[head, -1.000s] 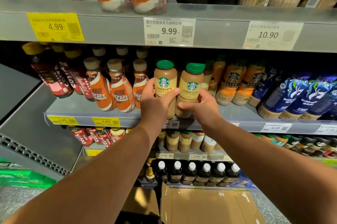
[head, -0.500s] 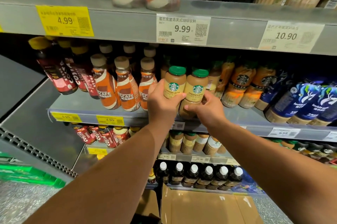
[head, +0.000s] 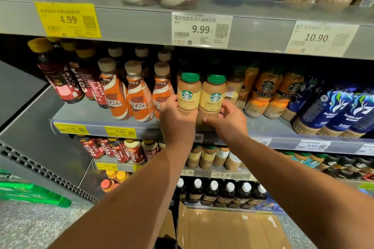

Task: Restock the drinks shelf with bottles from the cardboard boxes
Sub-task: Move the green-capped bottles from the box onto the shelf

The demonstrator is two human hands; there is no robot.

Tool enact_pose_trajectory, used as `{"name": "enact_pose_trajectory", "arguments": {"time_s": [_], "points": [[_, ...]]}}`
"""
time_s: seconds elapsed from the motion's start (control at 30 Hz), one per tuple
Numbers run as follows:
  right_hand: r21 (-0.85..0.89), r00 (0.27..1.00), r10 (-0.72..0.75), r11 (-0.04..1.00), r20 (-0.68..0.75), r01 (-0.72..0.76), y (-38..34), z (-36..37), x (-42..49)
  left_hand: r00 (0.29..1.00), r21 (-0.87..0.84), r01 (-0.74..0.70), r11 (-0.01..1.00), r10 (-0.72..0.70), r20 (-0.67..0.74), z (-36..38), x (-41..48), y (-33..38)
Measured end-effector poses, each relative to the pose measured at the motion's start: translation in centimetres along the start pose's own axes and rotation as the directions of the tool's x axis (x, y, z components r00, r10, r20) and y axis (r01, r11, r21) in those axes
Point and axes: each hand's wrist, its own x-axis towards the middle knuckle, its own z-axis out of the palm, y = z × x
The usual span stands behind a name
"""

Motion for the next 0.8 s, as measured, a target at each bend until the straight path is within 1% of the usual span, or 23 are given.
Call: {"name": "enact_pose_trajectory", "arguments": {"time_s": [0.1,0.17,0.3,0.4,0.5,0.57,0.7,0.8], "points": [[0.006,0.999,0.035,0.999,0.011,-0.035,0.1,-0.1,0.2,0.999,-0.004,0.042,0.999,-0.042,0.014,-0.2,-0.1,0.2],[-0.022,0.998,0.054,0.998,0.019,-0.054,0.0,0.0,0.2,0.998,0.017,0.049,0.999,-0.049,0.037,-0.5,-0.3,0.2],[-0.183,0.994,0.106,0.978,-0.005,-0.105,-0.8,-0.1,-1.0,0.989,0.128,0.049,0.991,-0.066,0.132,-1.6,-1.0,-0.3],[-0.349,0.995,0.096,0.932,-0.014,-0.095,-1.9,-0.7,-2.7,0.977,0.235,0.026,0.972,-0.075,0.202,-2.7,-1.5,-0.3],[-0.515,0.998,0.068,0.856,0.016,-0.050,-3.2,-1.4,-4.6,0.950,0.349,-0.050,0.936,-0.064,0.306,-4.0,-1.9,1.1],[-0.618,0.996,0.079,0.785,0.031,-0.043,-4.3,-1.9,-6.0,0.920,0.413,-0.130,0.901,-0.047,0.390,-5.0,-2.2,2.2],[-0.779,0.994,0.092,0.627,0.057,-0.013,-5.9,-2.4,-9.0,0.817,0.489,-0.332,0.807,-0.012,0.576,-7.2,-3.5,3.9],[-0.845,0.992,0.095,0.534,0.083,0.019,-6.6,-2.3,-11.1,0.792,0.517,-0.405,0.754,0.007,0.611,-8.7,-4.8,4.4]]}}
